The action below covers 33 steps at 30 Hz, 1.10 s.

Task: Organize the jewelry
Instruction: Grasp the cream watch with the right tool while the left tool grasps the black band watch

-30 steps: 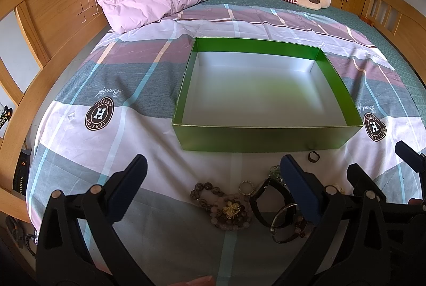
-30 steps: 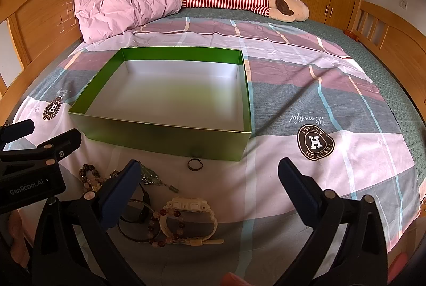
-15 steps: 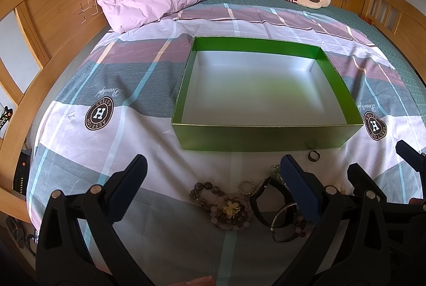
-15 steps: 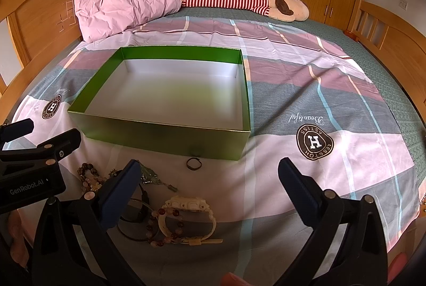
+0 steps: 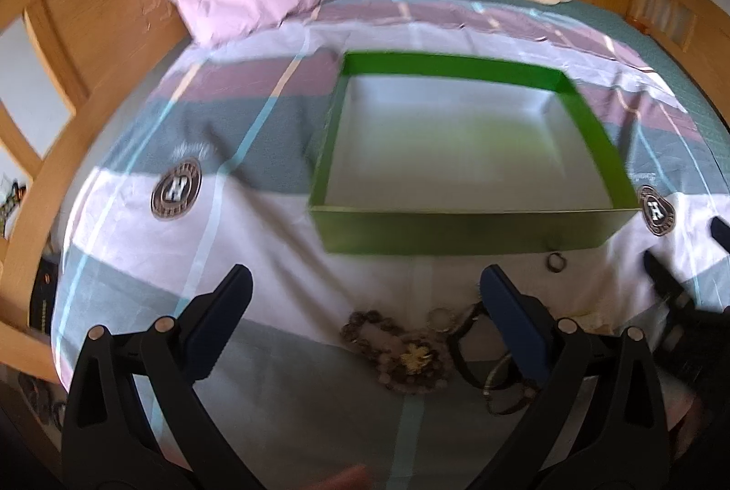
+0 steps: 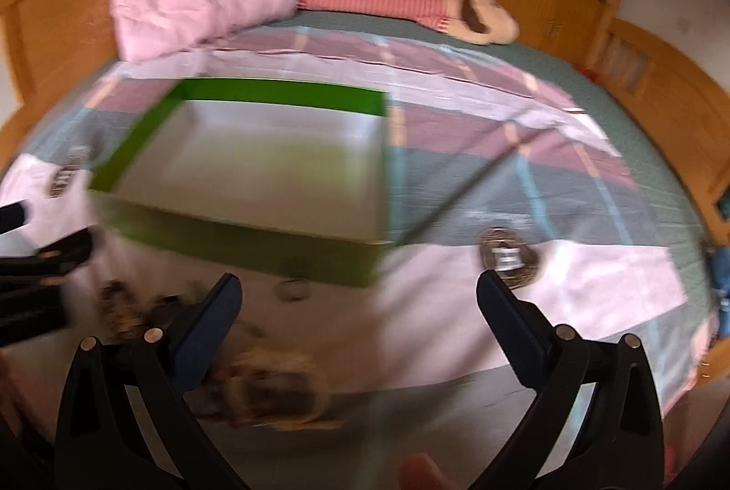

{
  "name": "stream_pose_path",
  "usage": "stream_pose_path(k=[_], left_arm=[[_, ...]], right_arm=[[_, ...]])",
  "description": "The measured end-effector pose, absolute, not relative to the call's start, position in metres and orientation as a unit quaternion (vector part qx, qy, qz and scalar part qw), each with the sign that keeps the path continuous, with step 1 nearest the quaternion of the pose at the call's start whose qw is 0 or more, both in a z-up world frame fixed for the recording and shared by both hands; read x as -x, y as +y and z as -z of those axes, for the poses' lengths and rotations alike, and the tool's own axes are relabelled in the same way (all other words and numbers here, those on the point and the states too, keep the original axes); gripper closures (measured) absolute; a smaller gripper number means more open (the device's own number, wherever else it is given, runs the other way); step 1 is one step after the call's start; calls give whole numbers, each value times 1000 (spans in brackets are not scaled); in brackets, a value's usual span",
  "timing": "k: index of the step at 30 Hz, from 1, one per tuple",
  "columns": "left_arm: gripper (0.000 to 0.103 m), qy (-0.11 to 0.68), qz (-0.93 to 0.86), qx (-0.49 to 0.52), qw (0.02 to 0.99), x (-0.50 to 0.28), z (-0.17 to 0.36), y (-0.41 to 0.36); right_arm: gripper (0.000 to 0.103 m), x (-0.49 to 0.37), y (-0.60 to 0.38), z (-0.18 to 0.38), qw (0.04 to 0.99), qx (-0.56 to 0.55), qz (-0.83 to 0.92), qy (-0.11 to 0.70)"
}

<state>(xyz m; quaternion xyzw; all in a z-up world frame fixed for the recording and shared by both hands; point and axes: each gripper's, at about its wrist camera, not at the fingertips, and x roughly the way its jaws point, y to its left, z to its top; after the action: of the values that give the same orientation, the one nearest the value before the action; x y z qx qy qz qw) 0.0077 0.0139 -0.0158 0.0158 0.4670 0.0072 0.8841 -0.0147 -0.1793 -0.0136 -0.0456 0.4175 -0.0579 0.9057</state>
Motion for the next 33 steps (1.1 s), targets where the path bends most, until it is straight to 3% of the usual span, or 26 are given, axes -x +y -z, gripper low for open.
stream_pose_path(k=[2,4,7,9,17,19,22,25,27,33], left_arm=[[2,490,4,11,872,-13,24,25],[8,501,14,26,865,-14,30,31],[14,510,15,24,860,-14,34,34],[24,524,30,27,851,-15,38,36],[38,565,87,15,820,-15,52,16],[41,569,101,-5,816,-13,57,4],[53,579,101,-23,809,-14,68,-7],[70,592,107,-21,798,-19,80,-12],[94,593,120,-10,797,-20,81,-12],[95,576,98,27,811,-25,70,8]], right_arm=[[5,10,-199,16,900,24,69,430],[28,6,-215,23,884,-2,62,464],[52,6,-219,37,859,-19,28,510],[54,7,-212,47,836,-32,-26,547],[55,18,-191,71,790,10,-88,606],[70,17,-192,81,785,18,-81,614],[85,18,-195,91,779,24,-74,622],[90,17,-201,90,788,29,-68,612],[92,18,-207,87,791,22,-68,607],[93,21,-230,66,811,7,-58,583]])
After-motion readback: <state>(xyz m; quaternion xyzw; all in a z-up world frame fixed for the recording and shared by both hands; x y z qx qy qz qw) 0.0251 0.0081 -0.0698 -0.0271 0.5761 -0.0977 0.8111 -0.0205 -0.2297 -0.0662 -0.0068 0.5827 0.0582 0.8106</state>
